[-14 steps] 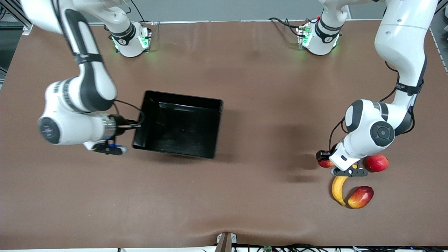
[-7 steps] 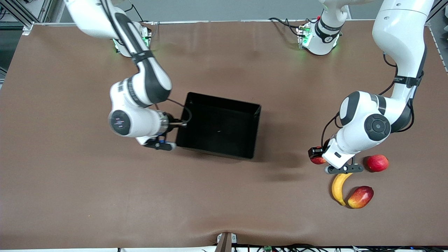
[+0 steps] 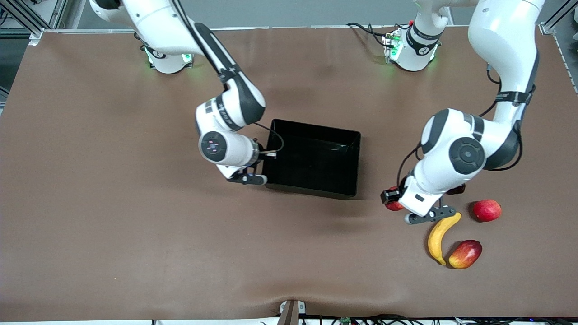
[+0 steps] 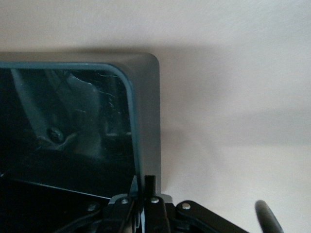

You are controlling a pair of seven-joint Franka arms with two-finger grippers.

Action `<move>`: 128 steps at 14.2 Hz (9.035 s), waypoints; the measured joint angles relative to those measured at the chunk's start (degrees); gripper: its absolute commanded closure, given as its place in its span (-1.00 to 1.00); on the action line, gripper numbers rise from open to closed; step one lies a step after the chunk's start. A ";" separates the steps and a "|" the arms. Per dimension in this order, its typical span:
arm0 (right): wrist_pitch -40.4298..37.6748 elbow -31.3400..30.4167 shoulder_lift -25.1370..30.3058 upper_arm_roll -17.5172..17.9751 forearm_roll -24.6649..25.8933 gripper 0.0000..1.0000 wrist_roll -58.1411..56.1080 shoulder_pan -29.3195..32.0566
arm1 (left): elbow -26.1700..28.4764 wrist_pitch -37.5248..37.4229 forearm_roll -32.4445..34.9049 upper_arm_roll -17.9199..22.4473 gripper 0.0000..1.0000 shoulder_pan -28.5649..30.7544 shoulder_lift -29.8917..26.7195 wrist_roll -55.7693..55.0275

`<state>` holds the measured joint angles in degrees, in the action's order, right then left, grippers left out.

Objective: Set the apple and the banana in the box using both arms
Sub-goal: 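Slide the box toward the apple with the right gripper while the left gripper lifts, then carry the apple over the box with the left gripper and release it, then move the left gripper back over the yellow banana, then grasp the banana with the left gripper and lift it, then carry the banana into the box and lower it with the left gripper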

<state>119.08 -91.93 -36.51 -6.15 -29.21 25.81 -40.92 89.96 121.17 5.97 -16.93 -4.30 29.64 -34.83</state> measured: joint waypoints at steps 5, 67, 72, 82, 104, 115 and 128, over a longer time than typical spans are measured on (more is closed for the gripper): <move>-0.21 5.29 -2.03 -0.58 0.67 -1.00 0.85 -1.57 | 0.03 -0.16 0.07 0.03 1.00 -4.48 0.88 -9.39; -38.73 4.28 40.75 -0.63 29.25 -1.00 -35.41 39.40 | -0.14 -11.90 4.19 -3.49 -1.00 4.80 -5.74 5.74; -38.74 4.30 40.77 -0.59 29.37 -1.00 -35.40 39.40 | -1.85 -7.39 4.19 -3.28 -1.00 12.13 0.71 26.38; -38.75 4.35 40.80 -0.85 29.55 -1.00 -35.37 39.46 | -2.85 6.30 16.48 -2.94 -1.00 14.04 12.31 34.56; -38.99 4.33 40.80 -1.50 29.56 -1.00 -35.30 40.47 | -3.07 17.71 18.98 -2.33 1.00 17.75 18.59 47.52; -39.10 4.27 40.80 -1.61 29.56 -1.00 -35.29 40.60 | -4.81 10.44 19.18 -8.17 1.00 15.82 11.55 45.76; -39.36 4.26 40.80 -1.69 29.56 -1.00 -35.29 41.32 | -3.22 -6.69 19.17 -28.37 1.00 11.90 7.38 4.19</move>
<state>79.72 -87.67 4.29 -7.84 0.35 -9.48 0.41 86.74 114.47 25.14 -45.30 7.60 37.02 -30.65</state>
